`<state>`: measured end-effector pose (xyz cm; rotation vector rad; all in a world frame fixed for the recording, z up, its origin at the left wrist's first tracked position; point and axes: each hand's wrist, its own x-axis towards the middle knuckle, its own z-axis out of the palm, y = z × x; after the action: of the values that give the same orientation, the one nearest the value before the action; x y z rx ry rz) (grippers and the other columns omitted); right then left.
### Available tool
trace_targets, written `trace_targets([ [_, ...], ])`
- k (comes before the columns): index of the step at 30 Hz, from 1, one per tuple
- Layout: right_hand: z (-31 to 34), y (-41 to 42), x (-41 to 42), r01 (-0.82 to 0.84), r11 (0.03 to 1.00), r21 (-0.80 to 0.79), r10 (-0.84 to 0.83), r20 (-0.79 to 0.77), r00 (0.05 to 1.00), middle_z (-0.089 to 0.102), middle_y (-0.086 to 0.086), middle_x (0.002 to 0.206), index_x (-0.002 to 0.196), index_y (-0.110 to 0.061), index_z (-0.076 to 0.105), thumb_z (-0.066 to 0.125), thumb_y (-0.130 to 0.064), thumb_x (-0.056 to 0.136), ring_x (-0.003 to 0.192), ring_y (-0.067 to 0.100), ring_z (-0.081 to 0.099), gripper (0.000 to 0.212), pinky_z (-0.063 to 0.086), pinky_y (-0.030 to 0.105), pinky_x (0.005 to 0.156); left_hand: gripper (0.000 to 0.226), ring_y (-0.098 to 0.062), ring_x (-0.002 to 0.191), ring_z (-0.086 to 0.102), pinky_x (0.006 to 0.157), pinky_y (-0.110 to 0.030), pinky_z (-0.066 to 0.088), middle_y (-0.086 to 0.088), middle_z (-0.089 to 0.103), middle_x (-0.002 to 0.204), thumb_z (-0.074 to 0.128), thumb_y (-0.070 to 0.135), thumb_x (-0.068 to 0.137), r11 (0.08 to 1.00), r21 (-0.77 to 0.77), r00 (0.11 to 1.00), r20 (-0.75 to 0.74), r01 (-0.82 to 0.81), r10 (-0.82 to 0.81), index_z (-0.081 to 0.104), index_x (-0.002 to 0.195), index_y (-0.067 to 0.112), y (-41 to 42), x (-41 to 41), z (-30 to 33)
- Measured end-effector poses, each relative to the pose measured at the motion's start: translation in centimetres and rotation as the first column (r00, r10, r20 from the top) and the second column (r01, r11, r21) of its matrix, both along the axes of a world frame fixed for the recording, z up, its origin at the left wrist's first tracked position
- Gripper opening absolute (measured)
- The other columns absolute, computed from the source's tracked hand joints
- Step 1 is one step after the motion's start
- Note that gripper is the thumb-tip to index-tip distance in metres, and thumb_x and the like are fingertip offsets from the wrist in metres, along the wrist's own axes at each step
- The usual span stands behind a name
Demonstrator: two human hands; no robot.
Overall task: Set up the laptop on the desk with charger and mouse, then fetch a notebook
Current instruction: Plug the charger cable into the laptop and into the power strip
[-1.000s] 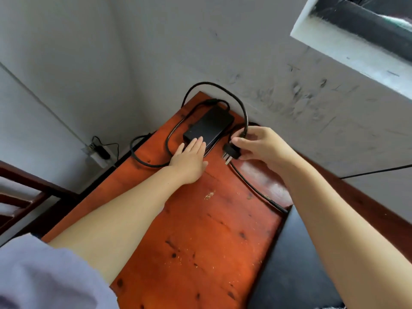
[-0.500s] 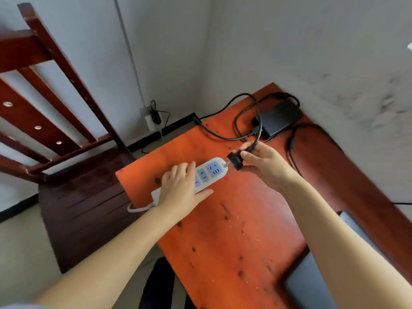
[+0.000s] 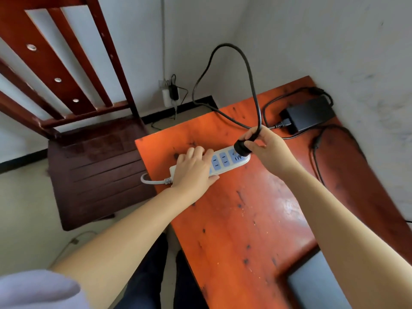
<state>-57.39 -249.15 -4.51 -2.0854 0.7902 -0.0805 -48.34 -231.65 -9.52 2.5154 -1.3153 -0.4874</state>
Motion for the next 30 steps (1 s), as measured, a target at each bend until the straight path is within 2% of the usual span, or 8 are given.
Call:
trace_targets([
  [6,-0.2,0.6,-0.3,0.039,0.999,-0.019,-0.039,0.027,0.999,0.064,-0.021,0.090,0.086,-0.024,0.057,0.055,-0.006,0.086,0.093,-0.007,0.057,0.018,0.047,0.017,0.080,0.061,-0.026,0.115,0.042,0.092,-0.037,0.036,-0.006,0.047,0.124,0.056,0.049,0.085,1.000,0.000,1.000,0.001,-0.008,0.008,0.037,0.134,0.018,-0.1,0.1,0.1],
  [10,-0.2,0.5,-0.6,0.057,0.998,-0.031,-0.055,0.034,0.998,0.063,-0.024,0.090,0.083,-0.031,0.054,0.054,-0.007,0.086,0.090,-0.013,0.055,0.024,0.044,0.013,0.079,0.061,-0.026,0.114,0.043,0.091,-0.037,0.037,-0.006,0.048,0.122,0.056,0.048,0.084,1.000,-0.002,1.000,0.003,-0.005,0.005,0.038,0.133,0.017,0.0,0.1,0.1],
  [16,0.2,0.5,-0.4,0.022,0.999,-0.031,-0.022,-0.015,1.000,0.064,-0.020,0.093,0.087,-0.025,0.056,0.054,-0.008,0.087,0.094,-0.006,0.058,0.018,0.047,0.014,0.074,0.062,-0.025,0.115,0.043,0.092,-0.037,0.037,-0.006,0.048,0.123,0.057,0.048,0.084,1.000,-0.006,1.000,0.005,-0.004,0.004,0.038,0.134,0.017,0.0,0.1,-0.1],
  [19,0.4,1.3,-0.2,0.008,0.996,-0.093,-0.012,-0.043,0.999,0.061,-0.021,0.091,0.085,-0.028,0.054,0.055,-0.011,0.087,0.083,-0.002,0.059,0.017,0.045,0.015,0.066,0.063,-0.026,0.116,0.042,0.092,-0.038,0.036,-0.006,0.047,0.123,0.057,0.048,0.084,1.000,-0.005,1.000,0.001,-0.006,0.006,0.038,0.135,0.017,0.0,0.2,-0.1],
  [22,0.5,1.8,0.0,0.029,0.993,-0.114,-0.032,-0.022,0.999,0.059,-0.022,0.088,0.085,-0.027,0.055,0.056,-0.012,0.087,0.080,-0.008,0.057,0.015,0.042,0.008,0.062,0.064,-0.026,0.118,0.041,0.093,-0.038,0.036,-0.007,0.047,0.125,0.056,0.048,0.085,1.000,-0.002,1.000,0.000,-0.008,0.008,0.037,0.137,0.016,0.0,0.2,-0.1],
  [26,0.5,1.7,-0.2,0.083,0.991,-0.104,-0.084,-0.001,0.996,0.059,-0.026,0.086,0.090,-0.022,0.057,0.058,-0.012,0.086,0.086,-0.025,0.048,0.010,0.036,-0.005,0.067,0.064,-0.026,0.118,0.042,0.094,-0.038,0.036,-0.007,0.047,0.125,0.056,0.047,0.085,1.000,-0.003,1.000,-0.001,-0.005,0.005,0.037,0.137,0.016,0.0,0.1,-0.1],
  [28,0.6,1.6,-0.4,0.096,0.989,-0.110,-0.098,-0.017,0.995,0.059,-0.026,0.089,0.094,-0.023,0.057,0.058,-0.014,0.087,0.089,-0.015,0.051,0.012,0.036,0.000,0.068,0.063,-0.026,0.117,0.042,0.094,-0.038,0.037,-0.008,0.047,0.125,0.057,0.047,0.085,1.000,-0.006,1.000,-0.005,-0.005,0.005,0.037,0.136,0.016,0.0,0.2,-0.1],
  [30,0.7,1.7,-0.4,0.096,0.986,-0.135,-0.102,-0.036,0.994,0.062,-0.018,0.095,0.099,-0.024,0.059,0.058,-0.016,0.087,0.093,-0.002,0.054,0.014,0.034,0.001,0.069,0.062,-0.026,0.117,0.042,0.093,-0.038,0.036,-0.008,0.047,0.125,0.057,0.047,0.085,1.000,-0.010,1.000,-0.008,-0.006,0.006,0.037,0.135,0.016,0.0,0.2,-0.1],
])
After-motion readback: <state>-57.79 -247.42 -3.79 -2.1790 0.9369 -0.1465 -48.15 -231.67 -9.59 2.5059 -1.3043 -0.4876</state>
